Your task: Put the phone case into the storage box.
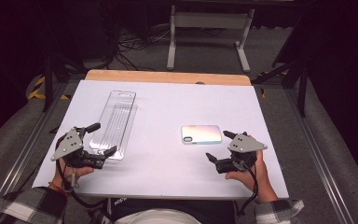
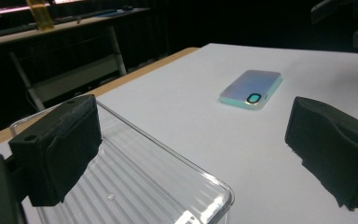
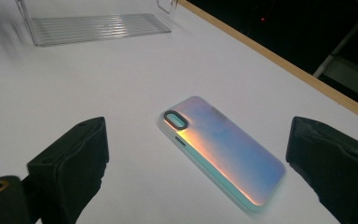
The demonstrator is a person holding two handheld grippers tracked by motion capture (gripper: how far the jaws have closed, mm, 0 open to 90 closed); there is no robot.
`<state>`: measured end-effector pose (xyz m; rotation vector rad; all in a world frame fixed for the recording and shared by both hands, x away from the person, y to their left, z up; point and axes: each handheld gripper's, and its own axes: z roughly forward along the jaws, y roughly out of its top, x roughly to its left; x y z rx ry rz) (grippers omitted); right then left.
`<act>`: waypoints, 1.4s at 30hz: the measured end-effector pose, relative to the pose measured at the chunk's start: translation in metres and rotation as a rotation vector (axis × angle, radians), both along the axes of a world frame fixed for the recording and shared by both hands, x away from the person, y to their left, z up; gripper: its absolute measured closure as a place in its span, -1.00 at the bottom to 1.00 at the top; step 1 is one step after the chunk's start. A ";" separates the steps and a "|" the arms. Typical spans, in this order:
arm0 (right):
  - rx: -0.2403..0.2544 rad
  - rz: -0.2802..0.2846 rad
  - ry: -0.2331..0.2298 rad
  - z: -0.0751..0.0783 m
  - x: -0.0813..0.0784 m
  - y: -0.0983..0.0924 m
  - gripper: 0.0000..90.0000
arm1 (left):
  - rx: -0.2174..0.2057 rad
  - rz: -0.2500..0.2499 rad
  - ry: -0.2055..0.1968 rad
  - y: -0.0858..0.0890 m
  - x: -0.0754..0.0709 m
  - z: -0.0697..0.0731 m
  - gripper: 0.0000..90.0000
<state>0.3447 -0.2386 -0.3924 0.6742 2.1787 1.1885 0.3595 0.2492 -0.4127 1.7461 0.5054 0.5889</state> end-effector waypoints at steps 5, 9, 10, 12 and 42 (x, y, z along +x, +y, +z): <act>-0.019 0.026 0.015 -0.002 0.003 0.003 -0.86 | 0.021 -0.024 0.018 -0.003 0.004 -0.002 -0.92; -0.044 0.031 0.019 -0.001 0.007 0.006 -0.86 | 0.066 -0.021 0.000 -0.003 0.005 -0.003 -0.93; -0.043 0.035 0.018 0.000 0.009 0.006 -0.85 | 0.079 -0.017 -0.011 -0.002 0.005 -0.003 -0.93; -0.063 0.037 0.018 0.002 0.011 0.007 -0.85 | 0.073 -0.017 0.000 -0.003 0.004 -0.004 -0.93; -0.565 0.326 0.266 0.014 0.106 0.080 -0.78 | 0.119 -0.047 0.028 -0.010 0.003 -0.010 -0.91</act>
